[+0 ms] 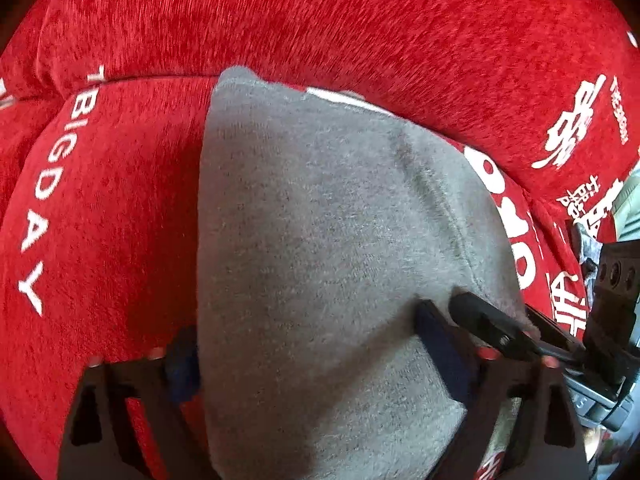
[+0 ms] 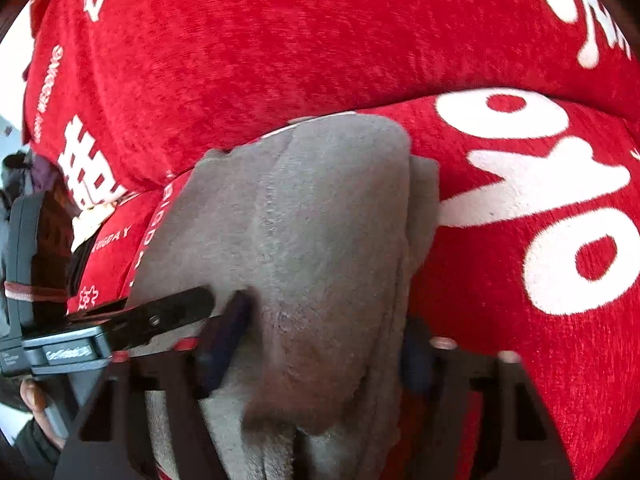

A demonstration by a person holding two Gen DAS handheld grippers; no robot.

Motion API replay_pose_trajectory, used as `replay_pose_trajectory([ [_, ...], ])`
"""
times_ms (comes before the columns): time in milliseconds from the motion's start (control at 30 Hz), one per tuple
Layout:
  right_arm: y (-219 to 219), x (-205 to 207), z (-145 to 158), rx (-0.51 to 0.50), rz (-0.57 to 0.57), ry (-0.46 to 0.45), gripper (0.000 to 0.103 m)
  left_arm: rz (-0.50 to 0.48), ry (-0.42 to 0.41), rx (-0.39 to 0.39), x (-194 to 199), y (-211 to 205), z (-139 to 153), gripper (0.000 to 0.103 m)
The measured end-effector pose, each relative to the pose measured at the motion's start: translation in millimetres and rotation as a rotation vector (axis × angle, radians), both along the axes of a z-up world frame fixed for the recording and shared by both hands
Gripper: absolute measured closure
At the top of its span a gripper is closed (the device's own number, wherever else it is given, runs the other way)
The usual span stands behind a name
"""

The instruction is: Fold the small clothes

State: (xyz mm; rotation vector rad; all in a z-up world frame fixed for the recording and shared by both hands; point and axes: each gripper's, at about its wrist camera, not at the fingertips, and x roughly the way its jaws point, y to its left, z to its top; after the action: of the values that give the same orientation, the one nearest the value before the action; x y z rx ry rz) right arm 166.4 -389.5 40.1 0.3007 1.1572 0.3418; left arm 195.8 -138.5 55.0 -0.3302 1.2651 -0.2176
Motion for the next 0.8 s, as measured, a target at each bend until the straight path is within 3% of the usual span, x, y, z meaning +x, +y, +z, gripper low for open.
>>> replay_pose_trajectory([
  [67, 2, -3, 5, -0.01, 0.007, -0.019, 0.057, -0.008, -0.02, 0.007, -3, 1, 4, 0.029],
  [133, 7, -6, 13, -0.042, 0.014, -0.04, 0.061, -0.02, -0.04, 0.019, -5, 1, 11, 0.046],
  [233, 15, -12, 26, -0.075, 0.018, -0.073, 0.062, -0.042, -0.065, 0.044, -11, 2, 22, 0.056],
  [800, 82, -102, 92, -0.144, 0.111, -0.181, 0.063, -0.043, -0.14, 0.07, -100, 39, 72, 0.058],
])
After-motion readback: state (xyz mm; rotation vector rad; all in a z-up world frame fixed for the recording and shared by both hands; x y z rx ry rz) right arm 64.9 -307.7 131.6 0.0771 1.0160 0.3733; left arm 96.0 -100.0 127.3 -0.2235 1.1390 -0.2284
